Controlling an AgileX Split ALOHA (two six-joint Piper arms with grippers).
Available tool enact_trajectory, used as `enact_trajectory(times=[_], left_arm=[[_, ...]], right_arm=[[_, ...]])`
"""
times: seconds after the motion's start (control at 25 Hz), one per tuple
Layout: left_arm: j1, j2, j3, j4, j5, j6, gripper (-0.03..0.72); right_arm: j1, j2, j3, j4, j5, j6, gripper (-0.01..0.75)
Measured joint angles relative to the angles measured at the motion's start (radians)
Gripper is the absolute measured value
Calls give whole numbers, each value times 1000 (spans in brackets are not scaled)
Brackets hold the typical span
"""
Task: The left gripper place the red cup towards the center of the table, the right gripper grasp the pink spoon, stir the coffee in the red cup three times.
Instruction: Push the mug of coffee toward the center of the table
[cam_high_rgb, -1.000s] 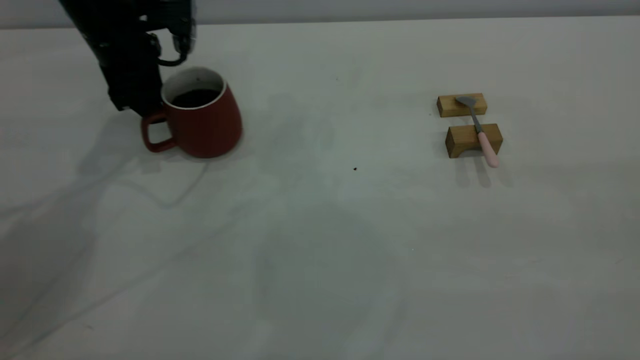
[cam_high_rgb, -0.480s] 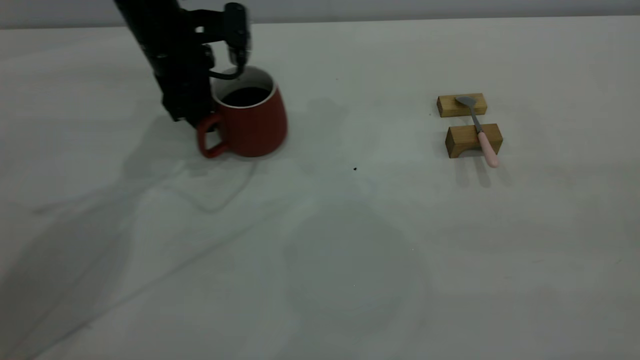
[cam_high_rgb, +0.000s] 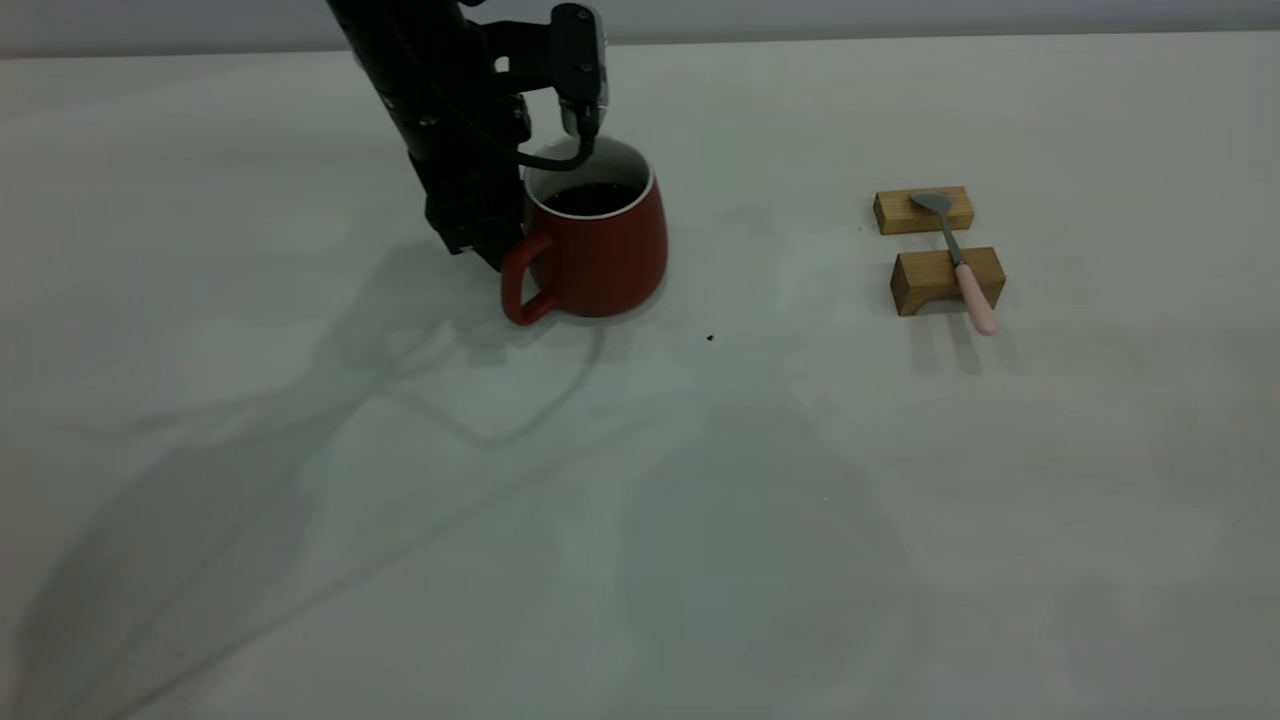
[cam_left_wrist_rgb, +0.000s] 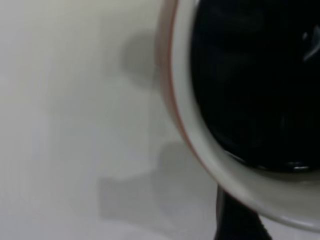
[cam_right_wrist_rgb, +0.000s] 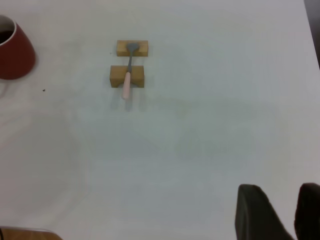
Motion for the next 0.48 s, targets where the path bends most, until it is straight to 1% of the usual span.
enact_trajectory(times=[0.12,0.28,0.48], left_arm=[[-6,0,0,-23,-1,0,447],[-7,0,0,-9,-2,-4,447],[8,-29,0,109,47,-125,447]], right_arm=[[0,0,0,0,0,0,237],[0,0,0,0,0,0,237],[0,0,0,0,0,0,237]])
